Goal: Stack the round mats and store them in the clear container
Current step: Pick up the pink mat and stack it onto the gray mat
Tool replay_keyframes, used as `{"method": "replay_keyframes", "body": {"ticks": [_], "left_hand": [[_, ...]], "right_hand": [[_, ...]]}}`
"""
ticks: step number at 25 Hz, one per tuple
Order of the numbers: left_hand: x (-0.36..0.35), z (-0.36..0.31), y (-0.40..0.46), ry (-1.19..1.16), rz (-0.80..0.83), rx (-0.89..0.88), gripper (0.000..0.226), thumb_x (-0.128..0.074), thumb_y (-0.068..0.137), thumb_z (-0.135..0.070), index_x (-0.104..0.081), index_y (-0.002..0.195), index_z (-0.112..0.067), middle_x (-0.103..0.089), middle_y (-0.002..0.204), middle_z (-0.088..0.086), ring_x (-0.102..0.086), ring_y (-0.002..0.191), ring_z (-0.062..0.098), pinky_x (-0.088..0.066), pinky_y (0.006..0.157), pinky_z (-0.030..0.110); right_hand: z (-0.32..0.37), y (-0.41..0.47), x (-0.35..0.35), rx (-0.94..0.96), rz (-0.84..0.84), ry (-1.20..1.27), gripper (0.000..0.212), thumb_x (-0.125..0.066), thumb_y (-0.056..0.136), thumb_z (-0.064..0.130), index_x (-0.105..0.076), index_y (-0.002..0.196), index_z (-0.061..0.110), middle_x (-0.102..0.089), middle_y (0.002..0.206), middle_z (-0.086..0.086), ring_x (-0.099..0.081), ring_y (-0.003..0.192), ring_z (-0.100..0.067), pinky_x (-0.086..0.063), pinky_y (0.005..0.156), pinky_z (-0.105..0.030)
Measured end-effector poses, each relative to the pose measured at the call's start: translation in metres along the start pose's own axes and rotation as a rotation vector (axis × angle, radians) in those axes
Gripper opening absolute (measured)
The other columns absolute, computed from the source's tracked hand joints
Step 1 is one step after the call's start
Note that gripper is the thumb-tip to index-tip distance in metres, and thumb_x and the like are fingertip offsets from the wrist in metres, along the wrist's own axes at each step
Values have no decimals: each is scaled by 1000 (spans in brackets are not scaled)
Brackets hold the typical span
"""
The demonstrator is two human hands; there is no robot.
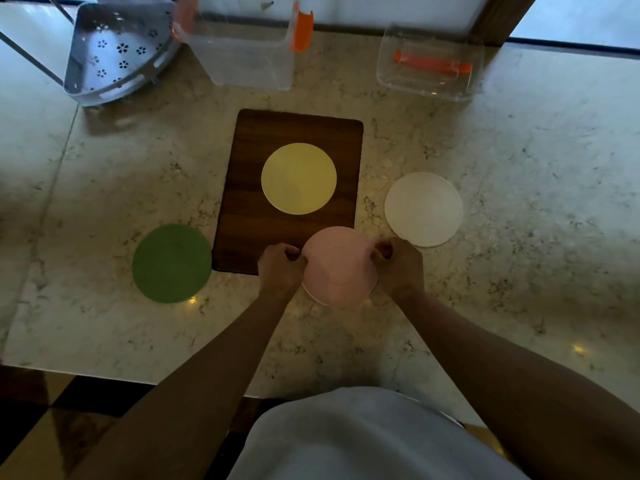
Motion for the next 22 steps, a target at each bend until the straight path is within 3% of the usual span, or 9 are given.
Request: {"method": "replay_keyframes", "body": {"ticks": [6, 11, 16, 18, 22], "left_hand": [[-3, 2, -9, 122, 39, -25, 30, -69, 84, -23, -68, 111, -10, -64, 117, 11, -61, 103, 25, -50, 85, 36], [-10, 1, -15, 86, 83, 18, 33, -68, 78, -10, -61, 110, -7, -55, 121, 13, -56, 103, 29, -49, 84, 38], [-17, 1, -13, 94, 140, 123, 44, -69, 75, -12, -52, 115, -6, -45, 129, 15, -43, 120, 37, -44, 100, 52], [-16, 0, -12, 55, 114, 136, 39, -69, 76, -12, -51, 110, -9, -52, 123, 13, -49, 115, 35, -49, 93, 49], [-10, -1, -14, -100, 40, 173, 35, -70, 79, -10, -49, 107, -14, -57, 113, 9, -57, 100, 27, -47, 73, 36]], "right_hand": [[-5, -7, 3, -39, 24, -80, 19, -61, 87, 24, -72, 100, 17, -73, 98, -2, -65, 84, -17, -50, 76, -31], [-3, -12, -2, -71, 24, -65, 22, -61, 86, 23, -73, 103, 15, -74, 101, -3, -66, 87, -19, -48, 76, -28], [-5, -7, -3, -152, 79, -1, 14, -64, 84, 23, -71, 93, 14, -73, 98, -4, -62, 82, -17, -45, 70, -28], [-5, -5, 0, -144, 78, 4, 8, -63, 82, 22, -68, 83, 17, -72, 94, -4, -58, 75, -15, -42, 68, -27], [-6, -3, 1, -167, 106, 31, 15, -62, 82, 25, -67, 93, 16, -68, 93, 0, -61, 87, -18, -38, 73, -25]]}}
Point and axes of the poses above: each hand's wrist, its own y-axis towards the middle knuckle, its own x-axis out of the back of the hand, z = x × y, the point moved 7 cm from there along y, towards the middle knuckle
